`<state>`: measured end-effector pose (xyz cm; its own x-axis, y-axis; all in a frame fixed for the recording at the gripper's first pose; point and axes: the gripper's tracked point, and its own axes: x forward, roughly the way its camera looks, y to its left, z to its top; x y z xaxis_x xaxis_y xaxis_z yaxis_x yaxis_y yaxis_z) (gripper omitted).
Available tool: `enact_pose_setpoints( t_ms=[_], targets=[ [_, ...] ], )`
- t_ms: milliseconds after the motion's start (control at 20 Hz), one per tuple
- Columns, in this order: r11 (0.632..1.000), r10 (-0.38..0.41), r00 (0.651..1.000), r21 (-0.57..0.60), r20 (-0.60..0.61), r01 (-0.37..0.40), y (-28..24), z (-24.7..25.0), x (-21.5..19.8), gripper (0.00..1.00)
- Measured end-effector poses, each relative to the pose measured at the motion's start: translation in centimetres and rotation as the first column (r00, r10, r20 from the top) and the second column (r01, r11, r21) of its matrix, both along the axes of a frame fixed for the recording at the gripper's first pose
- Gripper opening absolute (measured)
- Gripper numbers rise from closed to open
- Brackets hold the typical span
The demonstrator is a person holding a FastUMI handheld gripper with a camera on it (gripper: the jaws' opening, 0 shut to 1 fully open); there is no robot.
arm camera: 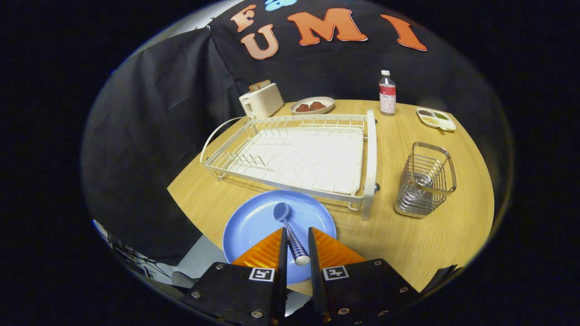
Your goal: Take the plate from the dish rack, then take the spoon from the basket and place it into the plate.
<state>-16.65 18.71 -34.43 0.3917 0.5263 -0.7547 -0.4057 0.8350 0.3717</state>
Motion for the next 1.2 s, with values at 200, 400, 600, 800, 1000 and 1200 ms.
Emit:
enact_pose_setpoints(
  t_ms=[200, 400, 600, 800, 1000, 1200],
  targets=[
    [0.997, -0.081, 0.994, 0.018, 0.068, 0.080, -2.3, 4.1, 2.3, 0.37],
    [0.985, -0.174, 0.951, 0.055, 0.255, 0.166, -5.4, 11.8, 7.4, 0.50],
    [0.969, -0.247, 0.857, 0.084, 0.453, 0.234, -8.5, 19.6, 11.4, 0.68],
    [0.947, -0.319, 0.736, 0.172, 0.597, 0.271, -10.2, 27.8, 13.1, 0.84],
    [0.932, -0.356, 0.606, 0.221, 0.711, 0.288, -11.9, 33.4, 13.8, 0.93],
    [0.919, -0.352, 0.511, 0.185, 0.784, 0.348, -13.7, 35.9, 14.5, 0.97]
  ],
)
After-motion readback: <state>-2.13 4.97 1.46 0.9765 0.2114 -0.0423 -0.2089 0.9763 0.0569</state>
